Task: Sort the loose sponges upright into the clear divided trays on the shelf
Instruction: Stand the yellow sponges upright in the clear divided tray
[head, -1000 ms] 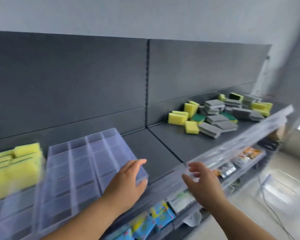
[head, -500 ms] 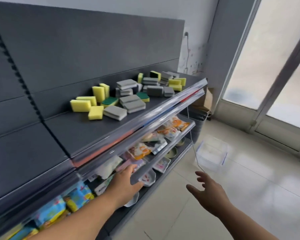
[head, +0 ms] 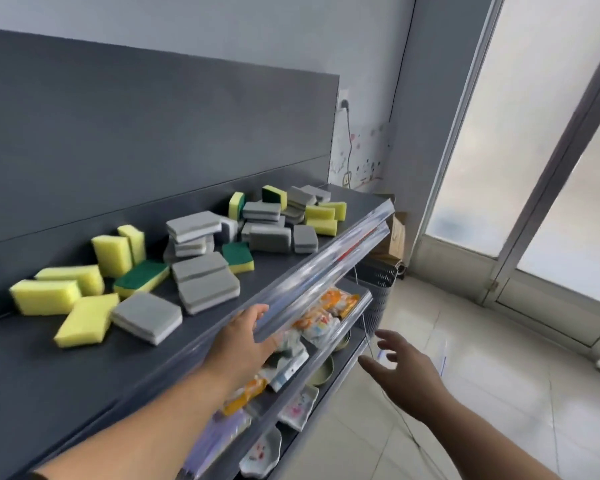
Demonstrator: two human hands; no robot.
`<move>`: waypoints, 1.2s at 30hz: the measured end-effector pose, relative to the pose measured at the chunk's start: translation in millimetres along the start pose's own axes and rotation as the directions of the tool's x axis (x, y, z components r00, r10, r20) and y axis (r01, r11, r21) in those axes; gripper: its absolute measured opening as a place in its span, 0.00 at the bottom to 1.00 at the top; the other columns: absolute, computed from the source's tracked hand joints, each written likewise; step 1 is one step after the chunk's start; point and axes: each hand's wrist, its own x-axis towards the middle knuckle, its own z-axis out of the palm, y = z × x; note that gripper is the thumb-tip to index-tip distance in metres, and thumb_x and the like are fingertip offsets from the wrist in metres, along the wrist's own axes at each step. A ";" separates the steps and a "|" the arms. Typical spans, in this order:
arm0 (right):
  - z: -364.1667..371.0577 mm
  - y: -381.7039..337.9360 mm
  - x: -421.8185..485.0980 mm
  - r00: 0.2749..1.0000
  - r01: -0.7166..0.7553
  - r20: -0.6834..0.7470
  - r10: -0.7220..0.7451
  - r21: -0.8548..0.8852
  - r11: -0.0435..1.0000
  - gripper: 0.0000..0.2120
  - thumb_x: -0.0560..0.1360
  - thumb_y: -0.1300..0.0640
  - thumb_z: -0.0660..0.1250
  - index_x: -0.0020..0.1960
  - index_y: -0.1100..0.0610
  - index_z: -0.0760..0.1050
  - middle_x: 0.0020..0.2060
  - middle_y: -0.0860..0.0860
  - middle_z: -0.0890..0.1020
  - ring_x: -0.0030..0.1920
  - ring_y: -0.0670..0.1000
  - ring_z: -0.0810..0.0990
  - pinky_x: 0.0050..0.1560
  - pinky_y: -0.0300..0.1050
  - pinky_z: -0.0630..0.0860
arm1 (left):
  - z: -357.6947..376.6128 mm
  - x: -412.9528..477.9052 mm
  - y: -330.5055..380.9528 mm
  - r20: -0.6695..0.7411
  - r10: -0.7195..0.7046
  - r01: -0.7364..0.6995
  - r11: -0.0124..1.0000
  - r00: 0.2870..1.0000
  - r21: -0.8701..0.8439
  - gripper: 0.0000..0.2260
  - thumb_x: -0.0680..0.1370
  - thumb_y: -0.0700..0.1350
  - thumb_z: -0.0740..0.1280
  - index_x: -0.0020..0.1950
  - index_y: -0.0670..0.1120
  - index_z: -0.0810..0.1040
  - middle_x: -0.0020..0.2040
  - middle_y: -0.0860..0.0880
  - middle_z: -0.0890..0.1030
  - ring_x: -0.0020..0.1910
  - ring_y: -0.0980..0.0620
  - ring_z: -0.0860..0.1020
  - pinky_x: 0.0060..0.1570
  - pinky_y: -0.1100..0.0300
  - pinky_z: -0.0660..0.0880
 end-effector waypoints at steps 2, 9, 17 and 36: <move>-3.6 -11.4 45.0 1.000 -0.005 -0.007 0.005 -0.003 1.000 0.29 0.71 0.40 0.69 0.69 0.46 0.67 0.63 0.45 0.77 0.62 0.48 0.76 0.61 0.44 0.72 | -3.2 51.1 5.6 -0.032 0.023 -0.023 1.000 0.999 -0.002 0.23 0.76 0.52 0.68 0.69 0.50 0.68 0.66 0.50 0.72 0.64 0.52 0.72 0.58 0.61 0.70; -21.9 -33.8 188.7 0.998 0.014 -0.064 -0.010 0.061 0.998 0.24 0.72 0.44 0.70 0.65 0.47 0.71 0.59 0.44 0.79 0.52 0.46 0.77 0.52 0.41 0.73 | -4.7 199.6 35.5 -0.061 0.088 -0.088 0.996 0.994 -0.004 0.22 0.77 0.50 0.67 0.69 0.49 0.69 0.66 0.50 0.72 0.63 0.52 0.72 0.60 0.61 0.69; -29.0 -22.9 352.2 0.991 0.129 0.026 -0.130 0.045 0.991 0.25 0.73 0.43 0.69 0.67 0.47 0.69 0.61 0.43 0.77 0.57 0.44 0.76 0.56 0.41 0.74 | 44.9 314.6 58.3 -0.117 0.082 -0.074 0.995 0.990 0.069 0.23 0.77 0.51 0.66 0.70 0.51 0.67 0.68 0.53 0.70 0.65 0.54 0.70 0.62 0.62 0.67; -18.9 -9.9 568.2 0.781 0.591 0.297 -0.548 -0.070 0.804 0.26 0.76 0.59 0.61 0.72 0.45 0.63 0.64 0.49 0.73 0.62 0.54 0.73 0.61 0.46 0.70 | 110.6 458.8 91.5 -0.058 -0.010 0.042 0.820 0.998 0.571 0.20 0.76 0.44 0.65 0.68 0.52 0.70 0.64 0.52 0.70 0.67 0.52 0.65 0.66 0.60 0.62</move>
